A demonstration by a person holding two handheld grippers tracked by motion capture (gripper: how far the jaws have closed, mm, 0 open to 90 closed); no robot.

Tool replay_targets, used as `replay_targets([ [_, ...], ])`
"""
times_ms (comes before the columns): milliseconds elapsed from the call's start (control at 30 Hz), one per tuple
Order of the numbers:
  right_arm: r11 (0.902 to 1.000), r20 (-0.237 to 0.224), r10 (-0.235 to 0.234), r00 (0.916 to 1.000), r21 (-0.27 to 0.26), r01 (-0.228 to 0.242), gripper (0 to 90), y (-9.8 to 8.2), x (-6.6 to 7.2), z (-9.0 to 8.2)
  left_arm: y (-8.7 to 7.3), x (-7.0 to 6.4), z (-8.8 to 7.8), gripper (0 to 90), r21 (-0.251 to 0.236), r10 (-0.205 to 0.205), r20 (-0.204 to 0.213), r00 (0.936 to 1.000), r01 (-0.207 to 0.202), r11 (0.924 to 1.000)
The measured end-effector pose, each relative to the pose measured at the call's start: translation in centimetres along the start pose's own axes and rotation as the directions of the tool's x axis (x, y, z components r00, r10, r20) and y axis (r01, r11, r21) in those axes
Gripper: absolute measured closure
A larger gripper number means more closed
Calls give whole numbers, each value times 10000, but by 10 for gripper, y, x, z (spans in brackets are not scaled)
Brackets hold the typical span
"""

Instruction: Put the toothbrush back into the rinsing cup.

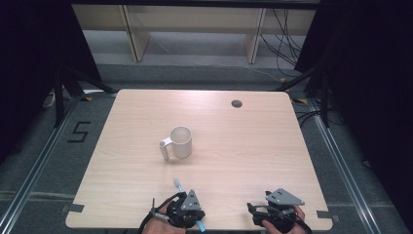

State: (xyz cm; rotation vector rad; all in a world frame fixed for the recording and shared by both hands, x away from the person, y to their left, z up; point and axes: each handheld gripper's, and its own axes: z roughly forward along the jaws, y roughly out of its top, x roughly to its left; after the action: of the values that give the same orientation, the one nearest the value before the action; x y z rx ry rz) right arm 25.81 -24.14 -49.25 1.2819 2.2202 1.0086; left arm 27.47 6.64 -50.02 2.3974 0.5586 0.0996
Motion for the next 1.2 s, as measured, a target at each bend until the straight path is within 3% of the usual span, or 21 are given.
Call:
replay_targets([
  [100,9998,102,-141,9998,-106,142,240,0,-1,0,-3,1,-4,870,101,84,-46,10000,-84,9999],
  [133,10000,118,58,9999,-75,-57,241,0,1,0,-4,1,-6,870,182,104,-5,9999,-104,9998],
  [167,9998,246,-187,9995,-74,189,241,0,0,-1,-6,2,-8,870,139,133,-97,9999,-132,9998],
  [200,10000,62,50,10000,23,-51,241,0,1,0,-8,2,-10,870,206,192,-45,9998,-191,9996],
  [233,9994,220,-326,9992,-126,329,241,0,-1,0,-9,2,-10,870,290,145,-60,9999,-143,9995],
  [433,9995,220,-285,9994,-159,288,241,1,-1,0,-14,3,-15,870,423,218,-72,9997,-215,9989],
  [600,9999,112,-130,9999,-58,131,241,1,0,0,-22,7,-25,872,521,107,-387,9992,-87,9986],
  [667,9999,110,-113,9999,-64,114,241,1,0,0,-23,10,-28,872,695,260,-404,9988,-232,9973],
  [700,9999,131,51,9999,-97,-50,241,1,2,1,-25,11,-30,871,577,57,-518,9986,-27,9983],
  [833,9998,186,-174,9997,-61,175,241,2,1,1,-29,15,-35,872,571,-82,-781,9969,126,9983],
  [933,9999,52,132,9999,-40,-132,241,1,3,1,-33,23,-42,871,667,-78,-1005,9949,145,9977],
  [1100,10000,139,-56,9999,24,56,241,2,0,1,-36,32,-47,870,688,-355,-1193,9922,440,9967],
  [1200,9997,148,-216,9997,-54,217,241,1,-1,2,-35,32,-50,870,349,-496,-1240,9910,543,9979],
])
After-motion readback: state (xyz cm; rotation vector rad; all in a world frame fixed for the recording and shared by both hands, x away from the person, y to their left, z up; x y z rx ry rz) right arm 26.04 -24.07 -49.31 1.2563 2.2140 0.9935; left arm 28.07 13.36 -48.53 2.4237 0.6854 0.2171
